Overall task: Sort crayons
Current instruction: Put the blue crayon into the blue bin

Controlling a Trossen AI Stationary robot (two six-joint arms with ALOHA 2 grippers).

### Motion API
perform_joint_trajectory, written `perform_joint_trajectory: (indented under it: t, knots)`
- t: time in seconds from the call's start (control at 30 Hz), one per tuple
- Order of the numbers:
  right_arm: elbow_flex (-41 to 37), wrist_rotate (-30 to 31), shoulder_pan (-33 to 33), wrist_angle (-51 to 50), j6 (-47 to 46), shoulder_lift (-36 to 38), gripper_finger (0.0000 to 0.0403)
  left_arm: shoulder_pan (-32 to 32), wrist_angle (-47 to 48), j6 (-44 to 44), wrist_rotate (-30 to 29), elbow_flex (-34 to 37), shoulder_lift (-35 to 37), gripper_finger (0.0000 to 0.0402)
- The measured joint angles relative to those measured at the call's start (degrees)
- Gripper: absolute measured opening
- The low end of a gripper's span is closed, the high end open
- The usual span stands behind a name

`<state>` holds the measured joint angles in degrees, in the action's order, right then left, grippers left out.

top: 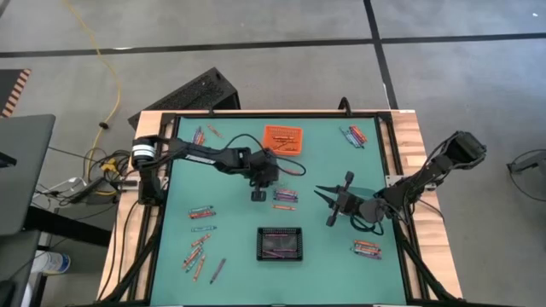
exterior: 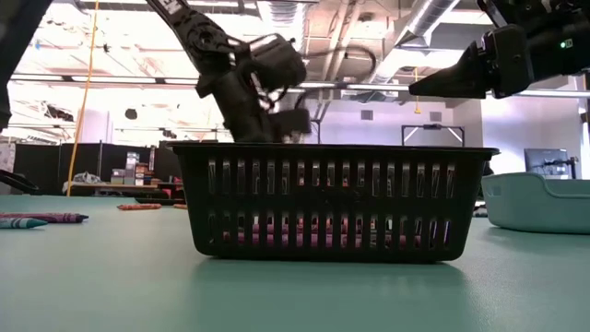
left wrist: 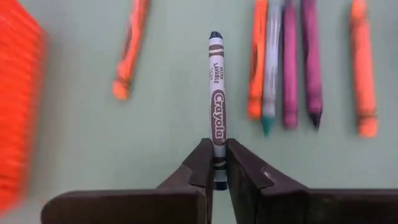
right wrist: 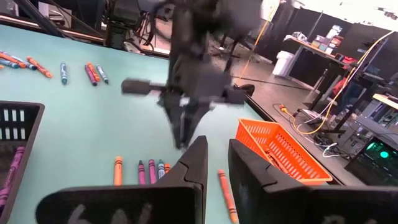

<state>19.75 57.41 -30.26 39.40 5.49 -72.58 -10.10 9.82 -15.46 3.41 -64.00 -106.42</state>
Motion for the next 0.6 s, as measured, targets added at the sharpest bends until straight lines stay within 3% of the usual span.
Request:
perform_joint_trajectory:
  t: [0.23, 0.4, 0.6]
  knots:
    - [0.0, 0.0, 0.0, -0.1, 0.1, 0.0, 0.0066, 0.1, -3.7, 0.8, 3.0, -0.1, 2.1, 0.0015]
    - [1.7, 1.5, -1.6, 0.3, 3.6, 0.9, 0.0066, 2.0, -17.2, 4.3, 13.8, -0.2, -2.0, 0.0014]
    - [4.0, 2.6, -8.6, 5.4, 11.7, 4.2, 0.0066, 6.1, -28.8, 2.6, 14.1, -2.9, -7.0, 0.0014]
